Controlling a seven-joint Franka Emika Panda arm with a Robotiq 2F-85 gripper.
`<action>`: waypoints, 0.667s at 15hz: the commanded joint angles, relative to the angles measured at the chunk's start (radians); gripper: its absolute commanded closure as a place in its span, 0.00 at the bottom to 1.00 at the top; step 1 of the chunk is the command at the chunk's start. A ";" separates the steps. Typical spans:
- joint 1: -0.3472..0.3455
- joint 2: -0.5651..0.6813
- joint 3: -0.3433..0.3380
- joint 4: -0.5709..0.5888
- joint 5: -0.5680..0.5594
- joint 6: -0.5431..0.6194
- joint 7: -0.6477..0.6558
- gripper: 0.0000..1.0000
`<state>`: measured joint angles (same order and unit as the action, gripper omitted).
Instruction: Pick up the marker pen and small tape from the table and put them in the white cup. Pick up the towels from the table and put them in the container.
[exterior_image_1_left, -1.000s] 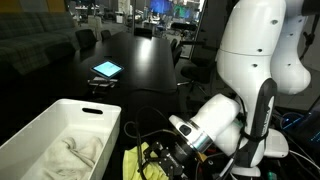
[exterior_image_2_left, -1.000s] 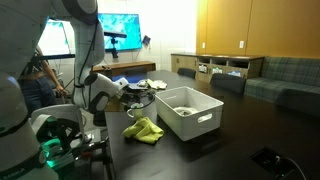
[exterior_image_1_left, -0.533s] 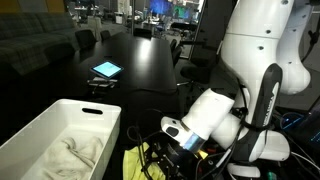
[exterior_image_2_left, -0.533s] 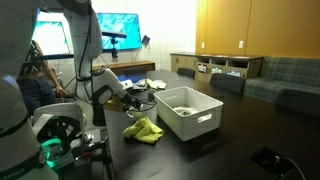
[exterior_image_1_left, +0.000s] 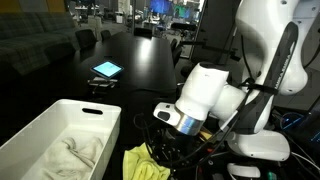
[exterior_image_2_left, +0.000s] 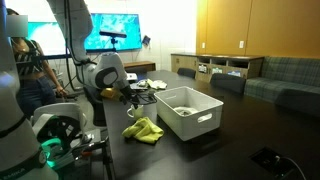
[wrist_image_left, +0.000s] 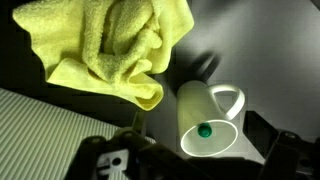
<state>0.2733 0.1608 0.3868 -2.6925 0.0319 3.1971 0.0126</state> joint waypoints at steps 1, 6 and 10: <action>-0.093 -0.059 0.140 0.055 0.103 -0.226 0.003 0.00; -0.055 -0.065 0.059 0.164 0.183 -0.515 -0.010 0.00; -0.051 -0.021 -0.014 0.220 0.169 -0.614 -0.003 0.00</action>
<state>0.2039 0.1066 0.4227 -2.5199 0.1947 2.6432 0.0124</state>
